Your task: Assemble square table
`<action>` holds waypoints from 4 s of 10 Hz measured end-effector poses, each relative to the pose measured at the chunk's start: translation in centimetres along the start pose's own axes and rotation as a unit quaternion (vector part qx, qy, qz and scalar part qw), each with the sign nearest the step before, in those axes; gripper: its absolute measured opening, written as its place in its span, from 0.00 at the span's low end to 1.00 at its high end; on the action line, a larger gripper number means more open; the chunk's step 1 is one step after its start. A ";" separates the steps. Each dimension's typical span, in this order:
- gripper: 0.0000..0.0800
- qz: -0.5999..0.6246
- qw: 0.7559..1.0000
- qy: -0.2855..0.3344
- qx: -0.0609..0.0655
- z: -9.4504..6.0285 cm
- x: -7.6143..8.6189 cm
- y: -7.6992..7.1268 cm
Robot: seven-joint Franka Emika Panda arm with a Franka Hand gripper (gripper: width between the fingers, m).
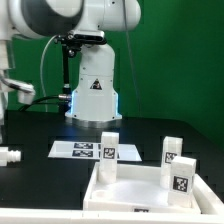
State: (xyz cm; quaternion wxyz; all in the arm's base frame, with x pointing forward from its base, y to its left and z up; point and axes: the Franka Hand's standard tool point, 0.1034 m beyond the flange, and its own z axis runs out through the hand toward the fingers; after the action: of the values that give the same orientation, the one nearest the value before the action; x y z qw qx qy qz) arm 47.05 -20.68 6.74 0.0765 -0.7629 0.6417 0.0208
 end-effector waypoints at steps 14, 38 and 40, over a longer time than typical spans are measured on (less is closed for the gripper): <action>0.81 0.035 0.998 -0.012 -0.055 4.8 1.5 6.6; 0.80 -0.520 0.849 0.001 -0.090 5.7 -7.0 6.1; 0.81 -0.520 0.849 0.001 -0.090 5.7 -7.0 6.1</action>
Offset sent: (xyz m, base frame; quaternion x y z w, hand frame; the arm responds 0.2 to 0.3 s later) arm 0.0000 0.0000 0.0000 0.0000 0.0000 0.0000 1.0000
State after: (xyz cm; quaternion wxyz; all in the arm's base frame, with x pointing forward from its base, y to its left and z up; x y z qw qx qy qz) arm 40.25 -14.00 1.45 0.0067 -0.9886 0.1464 0.0349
